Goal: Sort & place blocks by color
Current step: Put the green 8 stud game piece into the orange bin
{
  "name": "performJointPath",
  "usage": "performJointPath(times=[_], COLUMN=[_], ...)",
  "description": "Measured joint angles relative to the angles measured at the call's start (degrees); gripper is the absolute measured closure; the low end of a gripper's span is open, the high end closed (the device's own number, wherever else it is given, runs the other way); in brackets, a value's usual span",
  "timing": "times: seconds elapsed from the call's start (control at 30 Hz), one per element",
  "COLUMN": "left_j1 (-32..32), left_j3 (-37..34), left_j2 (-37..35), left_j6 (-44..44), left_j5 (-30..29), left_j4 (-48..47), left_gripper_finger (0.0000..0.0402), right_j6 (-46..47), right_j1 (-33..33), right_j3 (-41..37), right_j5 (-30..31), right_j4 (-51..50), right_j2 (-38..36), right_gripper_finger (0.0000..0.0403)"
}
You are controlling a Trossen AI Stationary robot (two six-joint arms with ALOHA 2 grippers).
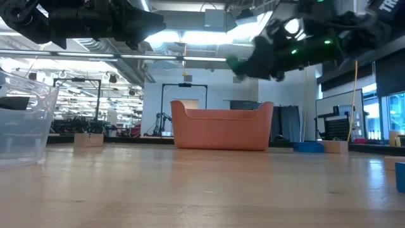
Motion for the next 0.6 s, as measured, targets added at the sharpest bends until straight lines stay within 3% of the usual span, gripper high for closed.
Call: performJointPath(times=[0.1,0.2,0.4,0.6], left_j1=[0.0,0.0,0.0,0.0], left_j3=[0.0,0.0,0.0,0.0], left_j2=[0.0,0.0,0.0,0.0], left_j6=[0.0,-0.3,-0.5,-0.5], left_j5=[-0.3,-0.4,-0.5,-0.5], left_j4=[-0.1,-0.9,-1.4,-1.8], left_gripper_finger=[0.0275,0.0275,0.0275,0.0275], right_j6=[1.9,4.6,8.4,10.6], right_j1=[-1.5,-2.8,-5.1,-6.5], right_j3=[5.9,10.8,16.2,16.5], right_j5=[7.0,8.5,8.6,8.5], right_j4=[-14.6,-23.3,-31.7,-32.2], right_j2=[1.2,3.7,9.4,11.9], right_gripper_finger=[0.0263,0.0263,0.0263,0.0263])
